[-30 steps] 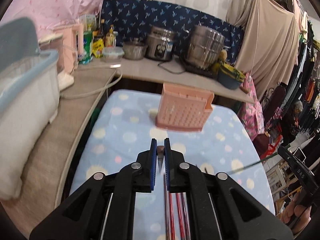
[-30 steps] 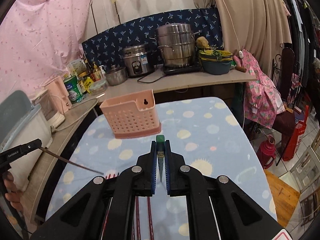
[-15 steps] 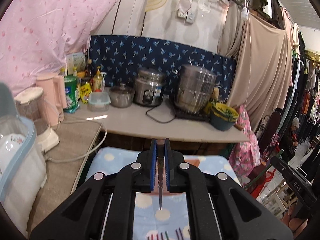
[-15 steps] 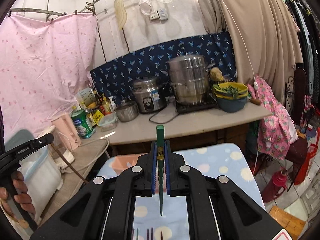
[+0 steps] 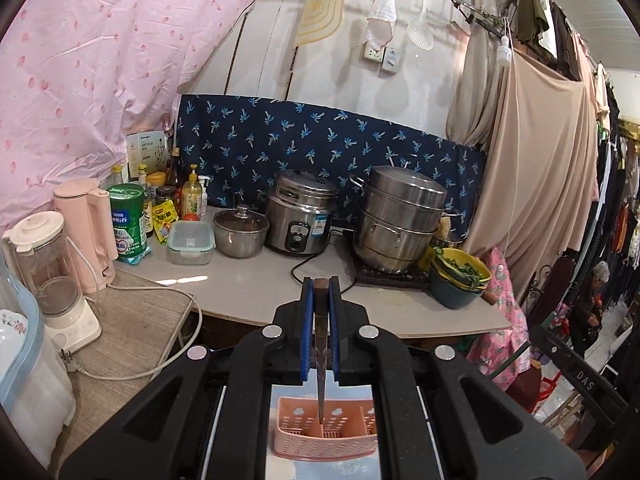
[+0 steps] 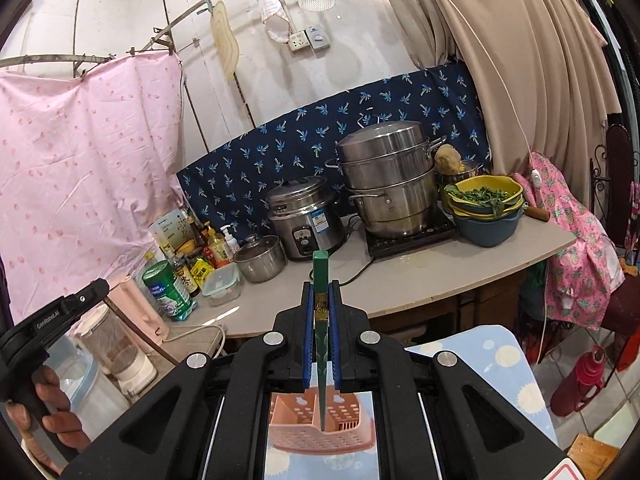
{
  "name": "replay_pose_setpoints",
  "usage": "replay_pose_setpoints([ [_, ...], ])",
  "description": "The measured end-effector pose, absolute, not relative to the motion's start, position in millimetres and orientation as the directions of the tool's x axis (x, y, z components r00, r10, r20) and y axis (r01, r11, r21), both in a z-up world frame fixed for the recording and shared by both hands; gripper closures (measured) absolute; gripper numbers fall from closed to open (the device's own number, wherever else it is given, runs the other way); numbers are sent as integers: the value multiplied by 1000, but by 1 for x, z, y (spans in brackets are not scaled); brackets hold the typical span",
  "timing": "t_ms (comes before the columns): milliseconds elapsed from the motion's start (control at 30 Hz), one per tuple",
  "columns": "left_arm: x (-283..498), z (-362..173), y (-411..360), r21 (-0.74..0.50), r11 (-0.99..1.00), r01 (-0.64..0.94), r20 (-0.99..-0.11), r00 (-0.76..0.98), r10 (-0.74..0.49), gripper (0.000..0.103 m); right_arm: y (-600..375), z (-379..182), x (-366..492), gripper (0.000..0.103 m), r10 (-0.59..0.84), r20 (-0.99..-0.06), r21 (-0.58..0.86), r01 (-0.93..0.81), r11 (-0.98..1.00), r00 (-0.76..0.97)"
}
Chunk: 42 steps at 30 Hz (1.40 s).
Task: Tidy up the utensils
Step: 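Lift both held chopsticks and carry them over the pink basket, then open both grippers to drop the chopsticks into the pink basket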
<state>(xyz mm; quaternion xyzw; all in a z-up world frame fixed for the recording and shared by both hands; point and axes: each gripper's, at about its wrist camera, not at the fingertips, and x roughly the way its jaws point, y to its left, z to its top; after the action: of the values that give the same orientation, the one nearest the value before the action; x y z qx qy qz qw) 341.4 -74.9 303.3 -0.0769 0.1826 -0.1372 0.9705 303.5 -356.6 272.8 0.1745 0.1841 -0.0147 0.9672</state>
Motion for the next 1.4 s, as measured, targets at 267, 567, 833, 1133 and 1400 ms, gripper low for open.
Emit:
replay_pose_setpoints([
  [267,372,264,-77,-185,958,220,-393,877,-277,96,-353,230,342,96,48,-417,322,98,942,908],
  [567,396,207,-74,-205,957,207,-483,829,-282,95,-347,175,362,96,53,-504,304,119,945,862],
  [833,386,188,-75,-166,968,188,-492,835,-247,60,-353,176,344,65,13,-479,308,155,939,878],
  [1133,339,186,-61,-146,973,180,-486,843,-229,47,-358,195,275,52,-28,-419,296,166,941,907],
  [1400,277,177,-43,-138,975,173,-506,834,-220,47,-348,185,201,49,-26,-432,270,156,950,902],
])
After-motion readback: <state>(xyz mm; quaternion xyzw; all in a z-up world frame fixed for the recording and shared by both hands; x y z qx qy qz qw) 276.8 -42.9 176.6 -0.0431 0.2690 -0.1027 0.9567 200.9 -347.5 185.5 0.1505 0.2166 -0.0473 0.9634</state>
